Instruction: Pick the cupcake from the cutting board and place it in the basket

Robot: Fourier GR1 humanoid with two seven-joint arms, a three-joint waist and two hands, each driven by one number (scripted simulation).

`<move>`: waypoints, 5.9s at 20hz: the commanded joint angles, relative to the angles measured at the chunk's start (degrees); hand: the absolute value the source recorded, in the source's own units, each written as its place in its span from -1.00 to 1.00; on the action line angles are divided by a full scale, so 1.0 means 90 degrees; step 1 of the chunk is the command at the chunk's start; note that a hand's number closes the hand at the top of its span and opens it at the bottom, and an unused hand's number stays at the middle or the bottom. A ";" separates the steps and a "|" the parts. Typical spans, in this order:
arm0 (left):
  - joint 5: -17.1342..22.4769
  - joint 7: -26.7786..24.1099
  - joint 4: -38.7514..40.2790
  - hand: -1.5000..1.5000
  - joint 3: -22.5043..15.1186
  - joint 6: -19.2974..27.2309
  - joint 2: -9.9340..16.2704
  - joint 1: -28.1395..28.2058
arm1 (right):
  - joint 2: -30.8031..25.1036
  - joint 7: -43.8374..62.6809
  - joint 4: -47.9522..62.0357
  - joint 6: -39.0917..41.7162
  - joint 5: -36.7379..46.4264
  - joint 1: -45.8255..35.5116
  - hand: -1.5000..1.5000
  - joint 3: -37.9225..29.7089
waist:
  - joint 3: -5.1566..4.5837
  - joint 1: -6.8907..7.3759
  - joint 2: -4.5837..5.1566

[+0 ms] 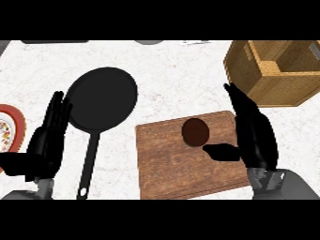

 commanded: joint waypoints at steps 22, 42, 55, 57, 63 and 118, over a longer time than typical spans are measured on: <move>-0.0005 0.0252 -0.0305 0.00 0.0104 -0.0261 -0.0010 -0.0017 | 0.0668 0.4313 -0.1170 0.3846 -0.1135 -0.1476 -1.00 0.0146 | 0.0074 0.0249 0.0118; -0.0315 -0.0094 -0.0029 0.00 0.0317 -0.0623 -0.0417 0.0103 | 0.1387 0.2263 -0.0042 0.3088 0.0862 -0.0051 -1.00 0.0246 | 0.0082 0.0266 0.0158; -0.0560 -0.0018 0.0105 0.00 0.0722 -0.1018 -0.0628 0.0036 | 0.1981 0.1671 0.0509 0.3740 0.1067 -0.0347 -1.00 -0.0913 | 0.0082 0.0288 0.0157; -0.0672 0.0083 -0.0233 0.00 0.0609 -0.0959 -0.0716 0.0288 | 0.2138 0.1495 0.0979 0.3405 0.1351 -0.0236 -1.00 -0.0731 | 0.0083 0.0308 0.0157; -0.0676 0.0184 0.0196 0.00 0.0971 -0.1161 -0.0882 -0.0139 | 0.2310 0.1163 0.1176 0.3418 0.1422 -0.0089 -1.00 -0.0918 | 0.0083 0.0284 0.0162; -0.1452 0.0534 -0.0502 0.00 0.0714 -0.1942 -0.1593 -0.0341 | 0.0705 0.3412 0.5543 0.0247 0.3365 -0.3851 1.00 -0.5121 | 0.0073 0.1448 0.0680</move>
